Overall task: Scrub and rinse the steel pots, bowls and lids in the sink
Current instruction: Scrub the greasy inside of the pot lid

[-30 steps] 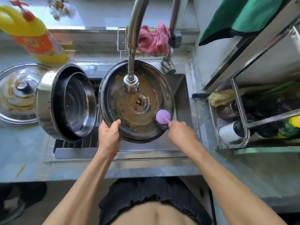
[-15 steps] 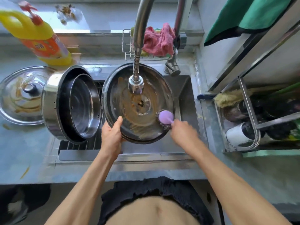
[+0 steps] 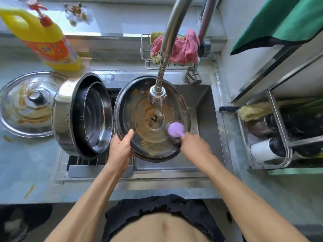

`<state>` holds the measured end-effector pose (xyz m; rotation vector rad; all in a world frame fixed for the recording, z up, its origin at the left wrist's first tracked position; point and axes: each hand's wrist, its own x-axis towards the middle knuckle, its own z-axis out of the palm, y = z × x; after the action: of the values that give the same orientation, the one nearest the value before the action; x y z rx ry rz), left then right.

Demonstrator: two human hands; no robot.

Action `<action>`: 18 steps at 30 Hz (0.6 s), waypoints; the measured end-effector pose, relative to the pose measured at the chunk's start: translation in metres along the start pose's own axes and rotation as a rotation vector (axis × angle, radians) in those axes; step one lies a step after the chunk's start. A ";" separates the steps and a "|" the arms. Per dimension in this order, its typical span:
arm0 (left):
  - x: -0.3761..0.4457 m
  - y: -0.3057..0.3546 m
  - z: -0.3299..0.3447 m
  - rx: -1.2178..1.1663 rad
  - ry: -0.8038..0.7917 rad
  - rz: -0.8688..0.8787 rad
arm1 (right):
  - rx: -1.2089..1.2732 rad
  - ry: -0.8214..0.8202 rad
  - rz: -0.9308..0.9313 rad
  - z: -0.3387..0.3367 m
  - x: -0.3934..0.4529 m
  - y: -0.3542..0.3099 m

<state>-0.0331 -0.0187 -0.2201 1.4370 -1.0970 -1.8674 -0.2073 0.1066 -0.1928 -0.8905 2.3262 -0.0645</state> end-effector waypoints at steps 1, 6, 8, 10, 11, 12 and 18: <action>0.000 0.000 0.000 -0.009 0.001 -0.008 | 0.025 -0.068 -0.051 0.008 -0.005 -0.007; 0.003 0.000 0.007 -0.023 0.039 0.017 | 0.042 -0.007 0.056 0.011 -0.004 -0.006; 0.001 -0.003 0.010 -0.020 0.057 0.007 | 0.044 -0.084 -0.053 0.021 -0.020 -0.019; 0.003 -0.005 0.008 -0.066 0.091 -0.046 | 0.025 -0.102 -0.089 0.019 -0.022 -0.018; 0.003 -0.006 0.008 -0.077 0.096 -0.055 | 0.027 -0.063 -0.023 0.010 -0.013 -0.009; 0.003 -0.008 0.005 -0.068 0.091 -0.053 | 0.021 -0.034 0.042 0.005 -0.005 0.000; 0.001 -0.004 0.006 -0.089 0.090 -0.036 | 0.041 -0.103 -0.046 0.007 -0.018 -0.009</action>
<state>-0.0392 -0.0159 -0.2239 1.4835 -0.9389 -1.8332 -0.1880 0.1115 -0.1860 -0.9054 2.2018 -0.0836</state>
